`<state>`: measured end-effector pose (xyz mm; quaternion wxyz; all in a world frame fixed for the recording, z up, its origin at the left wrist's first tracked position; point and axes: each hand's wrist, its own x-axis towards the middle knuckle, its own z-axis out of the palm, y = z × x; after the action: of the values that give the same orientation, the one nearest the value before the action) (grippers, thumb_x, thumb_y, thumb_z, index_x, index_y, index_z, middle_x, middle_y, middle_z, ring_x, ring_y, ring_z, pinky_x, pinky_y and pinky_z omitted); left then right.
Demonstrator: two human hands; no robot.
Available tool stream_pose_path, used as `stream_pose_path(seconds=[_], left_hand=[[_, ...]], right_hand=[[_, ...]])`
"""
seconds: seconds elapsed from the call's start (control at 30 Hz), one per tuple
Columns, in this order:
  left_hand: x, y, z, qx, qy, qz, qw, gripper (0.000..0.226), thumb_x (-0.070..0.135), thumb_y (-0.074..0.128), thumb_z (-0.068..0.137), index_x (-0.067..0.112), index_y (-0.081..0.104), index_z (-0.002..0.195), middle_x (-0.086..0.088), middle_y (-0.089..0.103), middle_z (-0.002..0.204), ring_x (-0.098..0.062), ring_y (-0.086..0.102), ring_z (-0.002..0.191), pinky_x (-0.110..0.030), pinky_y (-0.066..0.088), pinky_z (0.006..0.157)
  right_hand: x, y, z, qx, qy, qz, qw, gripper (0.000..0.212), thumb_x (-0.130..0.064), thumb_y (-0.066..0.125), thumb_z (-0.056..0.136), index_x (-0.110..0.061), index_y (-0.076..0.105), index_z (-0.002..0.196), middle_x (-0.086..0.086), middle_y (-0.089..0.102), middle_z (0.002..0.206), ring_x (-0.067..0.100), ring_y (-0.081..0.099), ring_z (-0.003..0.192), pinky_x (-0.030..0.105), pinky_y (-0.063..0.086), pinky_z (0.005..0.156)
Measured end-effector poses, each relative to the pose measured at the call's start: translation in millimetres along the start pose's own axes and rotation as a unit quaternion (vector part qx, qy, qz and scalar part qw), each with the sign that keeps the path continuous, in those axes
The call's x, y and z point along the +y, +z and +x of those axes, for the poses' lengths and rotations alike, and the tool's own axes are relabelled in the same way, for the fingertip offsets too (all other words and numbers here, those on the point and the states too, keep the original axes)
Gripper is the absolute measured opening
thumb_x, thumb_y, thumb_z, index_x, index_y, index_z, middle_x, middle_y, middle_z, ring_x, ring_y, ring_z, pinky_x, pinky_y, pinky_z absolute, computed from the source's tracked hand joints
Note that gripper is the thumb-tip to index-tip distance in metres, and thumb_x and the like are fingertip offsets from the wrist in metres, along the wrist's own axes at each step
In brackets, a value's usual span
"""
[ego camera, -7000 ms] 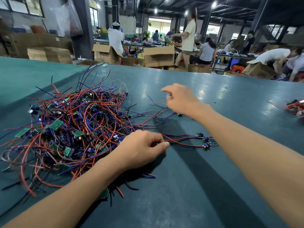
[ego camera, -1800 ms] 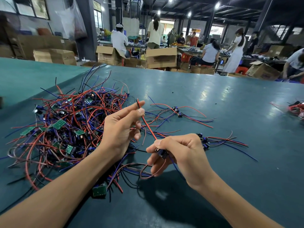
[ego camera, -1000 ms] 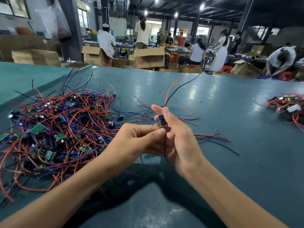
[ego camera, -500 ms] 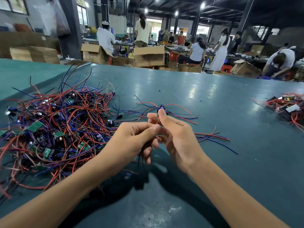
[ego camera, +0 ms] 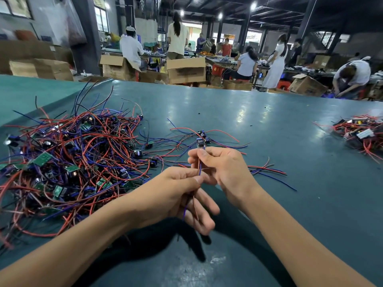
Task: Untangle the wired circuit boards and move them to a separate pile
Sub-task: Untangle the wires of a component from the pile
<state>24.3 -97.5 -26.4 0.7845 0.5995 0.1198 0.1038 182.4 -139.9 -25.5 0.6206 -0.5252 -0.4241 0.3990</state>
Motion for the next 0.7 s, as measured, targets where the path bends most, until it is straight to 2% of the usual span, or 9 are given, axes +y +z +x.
stream_pose_path(seconds=[0.07,0.17,0.27,0.4,0.5,0.6,0.7], left_hand=[[0,2,-2,-0.009,-0.008,-0.001,1.000,0.026,0.025,0.045,0.103,0.003,0.055,0.112,-0.028,0.070,0.089,-0.033,0.073,0.066,-0.041,0.061,0.061],[-3,6,-4,-0.015,-0.024,0.048,0.998,0.029,0.030,0.049,0.101,0.003,0.057,0.105,-0.023,0.072,0.091,-0.033,0.075,0.072,-0.040,0.062,0.061],[-6,10,-3,0.016,-0.022,0.084,0.996,0.034,0.037,0.056,0.096,0.004,0.063,0.096,-0.019,0.073,0.086,-0.032,0.075,0.072,-0.035,0.061,0.055],[-6,11,-2,0.069,0.000,0.100,0.993,0.035,0.045,0.064,0.089,0.012,0.071,0.078,-0.019,0.070,0.074,-0.031,0.073,0.066,-0.028,0.055,0.045],[-7,11,-1,0.106,0.007,0.128,0.986,0.036,0.048,0.068,0.086,0.014,0.070,0.073,-0.013,0.065,0.067,-0.027,0.069,0.060,-0.026,0.051,0.042],[-9,11,2,0.143,0.020,0.158,0.977,0.038,0.050,0.067,0.087,0.017,0.066,0.068,-0.007,0.054,0.055,-0.019,0.059,0.045,-0.022,0.045,0.037],[-11,9,4,0.153,0.027,0.213,0.965,0.039,0.048,0.065,0.090,0.017,0.065,0.067,-0.003,0.049,0.048,-0.015,0.051,0.037,-0.020,0.040,0.034]], right_hand=[[-1,-1,2,0.003,-0.002,-0.018,1.000,0.034,-0.010,0.055,0.100,-0.015,0.079,0.077,0.004,0.075,0.079,0.016,0.067,0.073,0.031,0.055,0.074],[-7,-5,7,0.026,-0.014,-0.018,0.999,0.029,-0.007,0.052,0.101,-0.012,0.075,0.084,0.003,0.075,0.076,0.016,0.068,0.069,0.025,0.052,0.062],[-9,-8,10,0.034,-0.012,-0.009,0.999,0.027,-0.007,0.050,0.101,-0.010,0.073,0.087,0.002,0.074,0.075,0.016,0.067,0.067,0.024,0.050,0.059],[-11,-12,12,0.032,-0.007,0.023,0.999,0.027,-0.008,0.047,0.103,-0.008,0.071,0.090,0.001,0.074,0.075,0.015,0.067,0.064,0.025,0.050,0.059],[-14,-17,13,0.035,-0.006,0.046,0.998,0.026,-0.009,0.047,0.103,-0.007,0.071,0.092,0.001,0.075,0.077,0.015,0.068,0.064,0.023,0.052,0.057],[-13,-18,14,0.042,0.005,0.064,0.997,0.026,-0.009,0.047,0.103,-0.006,0.070,0.093,0.002,0.074,0.077,0.014,0.068,0.063,0.023,0.052,0.057],[-11,-18,16,0.053,0.014,0.062,0.997,0.025,-0.009,0.048,0.103,-0.005,0.070,0.093,0.003,0.075,0.077,0.014,0.067,0.064,0.024,0.051,0.059]])
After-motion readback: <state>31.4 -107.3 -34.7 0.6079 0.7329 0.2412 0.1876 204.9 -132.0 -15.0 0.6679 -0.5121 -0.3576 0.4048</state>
